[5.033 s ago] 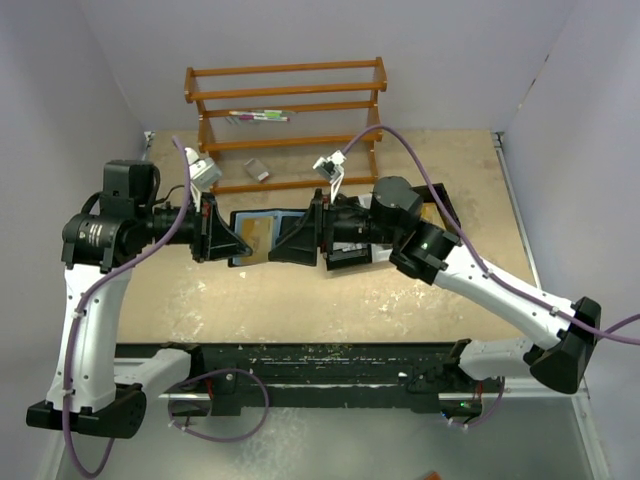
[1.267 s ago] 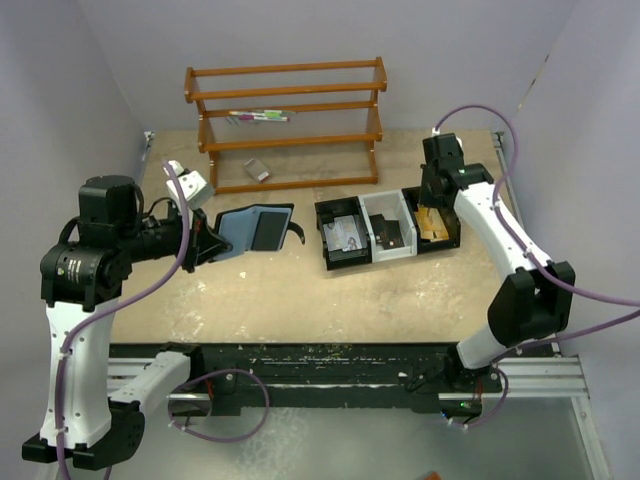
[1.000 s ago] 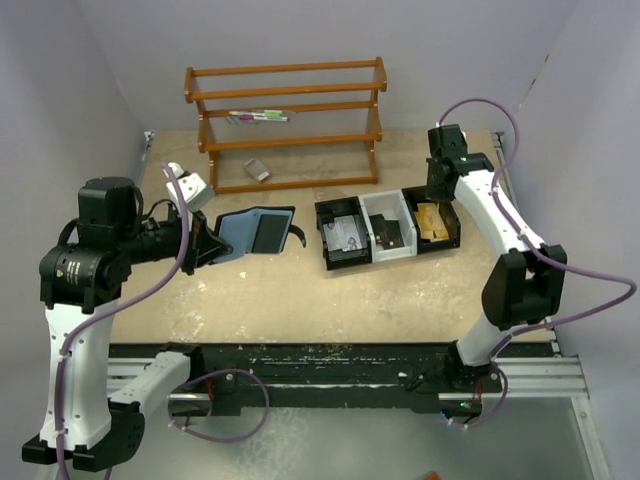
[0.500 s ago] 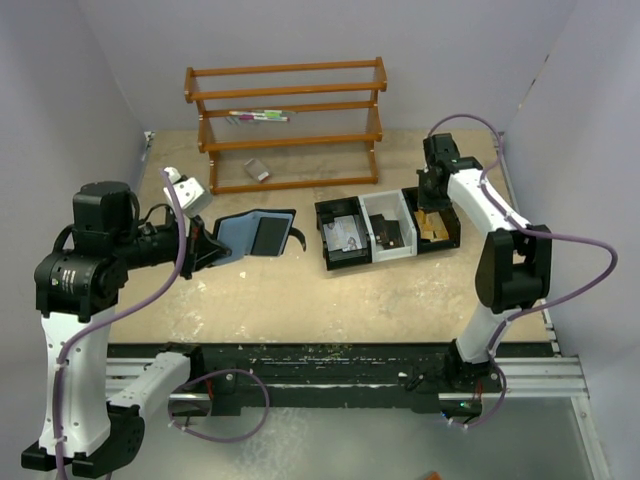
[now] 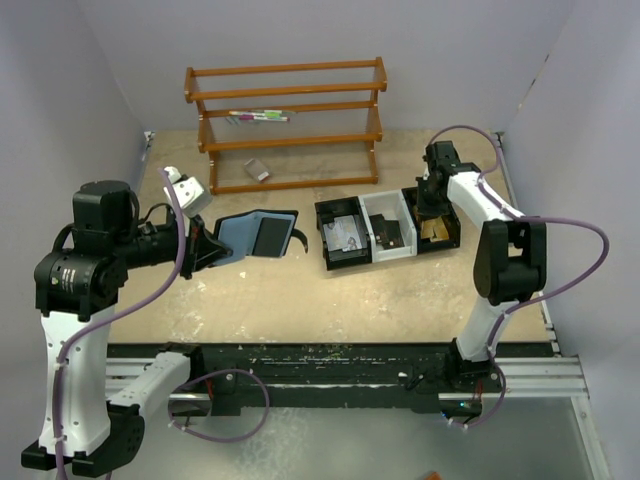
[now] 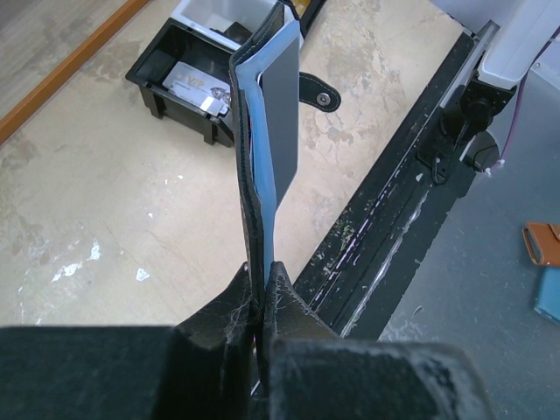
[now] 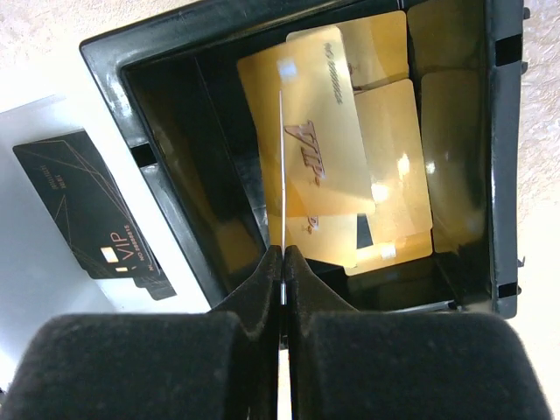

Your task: Take the credit cards out of the card holder

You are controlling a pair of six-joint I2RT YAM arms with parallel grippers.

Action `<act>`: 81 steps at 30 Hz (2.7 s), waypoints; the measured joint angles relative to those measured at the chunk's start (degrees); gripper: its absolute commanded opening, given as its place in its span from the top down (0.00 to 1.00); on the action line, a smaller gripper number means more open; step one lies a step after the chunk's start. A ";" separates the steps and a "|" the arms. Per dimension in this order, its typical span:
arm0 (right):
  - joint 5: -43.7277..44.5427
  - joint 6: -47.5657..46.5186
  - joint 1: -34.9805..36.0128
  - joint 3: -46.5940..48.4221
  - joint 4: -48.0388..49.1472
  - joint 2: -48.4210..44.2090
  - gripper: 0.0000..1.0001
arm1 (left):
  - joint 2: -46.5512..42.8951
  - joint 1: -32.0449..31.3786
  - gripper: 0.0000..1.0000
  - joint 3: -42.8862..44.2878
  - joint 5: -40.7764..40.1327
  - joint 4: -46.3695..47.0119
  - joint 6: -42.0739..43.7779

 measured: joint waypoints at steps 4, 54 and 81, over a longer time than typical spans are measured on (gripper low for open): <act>0.26 0.02 0.00 0.02 0.00 0.00 0.95 | 0.13 0.00 1.00 0.04 0.28 0.00 -0.02; -31.93 30.42 40.06 -18.40 48.63 -47.34 0.14 | 4.66 0.00 1.00 1.62 17.38 30.42 -35.76; -28.04 34.99 45.44 -21.86 68.83 -41.53 0.62 | 0.96 0.00 1.00 -3.56 25.51 37.33 -42.21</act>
